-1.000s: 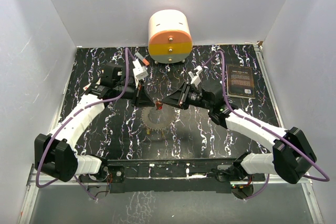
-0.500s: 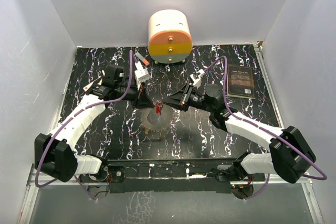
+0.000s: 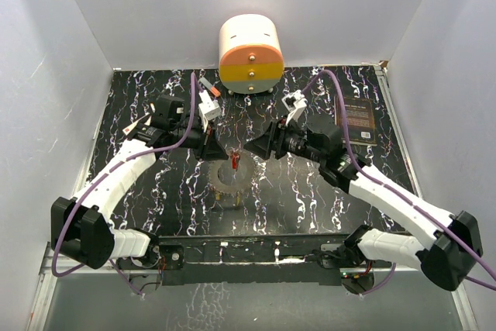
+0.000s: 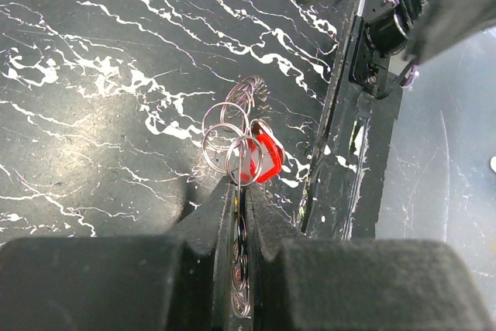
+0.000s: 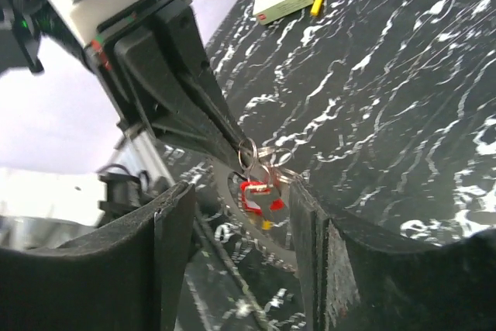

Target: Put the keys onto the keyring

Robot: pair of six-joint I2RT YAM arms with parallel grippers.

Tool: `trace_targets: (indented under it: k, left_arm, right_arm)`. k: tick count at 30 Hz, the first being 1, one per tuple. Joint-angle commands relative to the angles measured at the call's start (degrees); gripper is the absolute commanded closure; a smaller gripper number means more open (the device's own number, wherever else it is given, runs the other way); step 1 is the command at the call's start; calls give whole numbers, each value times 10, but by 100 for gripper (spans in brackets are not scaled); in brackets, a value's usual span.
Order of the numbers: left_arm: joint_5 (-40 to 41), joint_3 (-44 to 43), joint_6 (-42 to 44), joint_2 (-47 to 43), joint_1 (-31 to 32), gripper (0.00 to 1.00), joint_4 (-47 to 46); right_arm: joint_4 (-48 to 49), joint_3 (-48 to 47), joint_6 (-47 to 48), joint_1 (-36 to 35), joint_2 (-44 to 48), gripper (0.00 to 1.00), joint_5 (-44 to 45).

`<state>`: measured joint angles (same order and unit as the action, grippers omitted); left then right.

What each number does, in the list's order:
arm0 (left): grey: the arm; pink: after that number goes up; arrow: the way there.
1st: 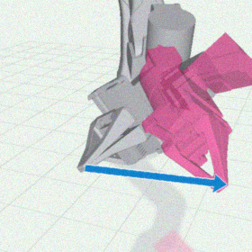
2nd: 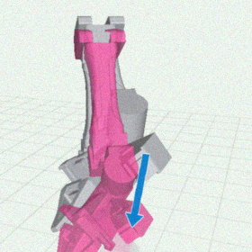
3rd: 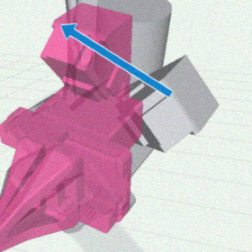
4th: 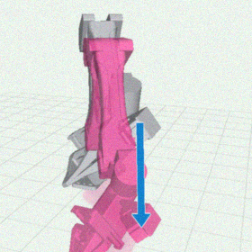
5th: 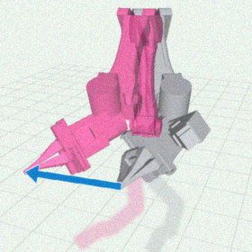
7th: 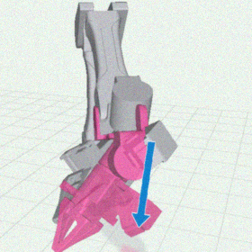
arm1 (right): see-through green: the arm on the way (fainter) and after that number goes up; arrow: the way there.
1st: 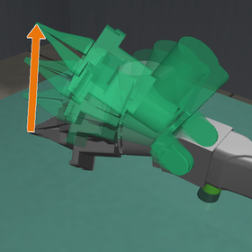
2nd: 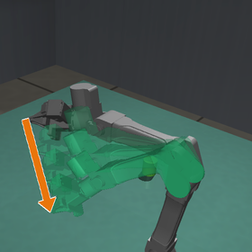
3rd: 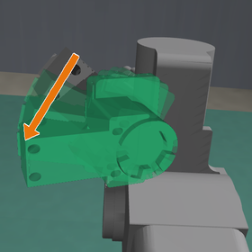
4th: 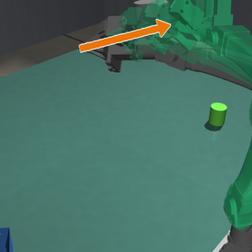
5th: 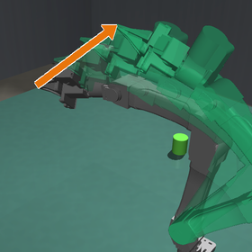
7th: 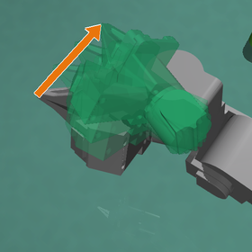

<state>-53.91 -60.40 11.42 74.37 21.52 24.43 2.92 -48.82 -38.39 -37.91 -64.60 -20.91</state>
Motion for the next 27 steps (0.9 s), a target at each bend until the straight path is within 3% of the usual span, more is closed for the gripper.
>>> trace_targets:
  k: [1,7,11,15,16,19,21,27]
  left_arm:
    - [-2,-34,-29,-6,2,100,-8]
    - [19,-38,-50,5,2,100,-8]
    - [29,-37,-57,8,2,100,-13]
    - [38,-32,-57,8,2,100,-16]
    - [38,-30,-58,7,2,100,-17]
    - [36,-28,-59,6,2,100,-20]
    - [36,-27,-59,6,2,100,-22]
    - [39,-28,-60,4,2,100,-23]
  right_arm:
    - [-76,-31,206,-32,38,43,90]
    - [-90,-37,286,-119,16,40,226]
    - [-101,-66,331,-203,-11,38,366]
    - [-51,-63,373,-231,11,38,458]
    - [-24,-57,382,-231,23,35,474]
    - [45,-44,380,-230,55,13,498]
    - [57,-56,380,-224,57,9,474]
    - [-167,-197,413,-223,-63,2,468]
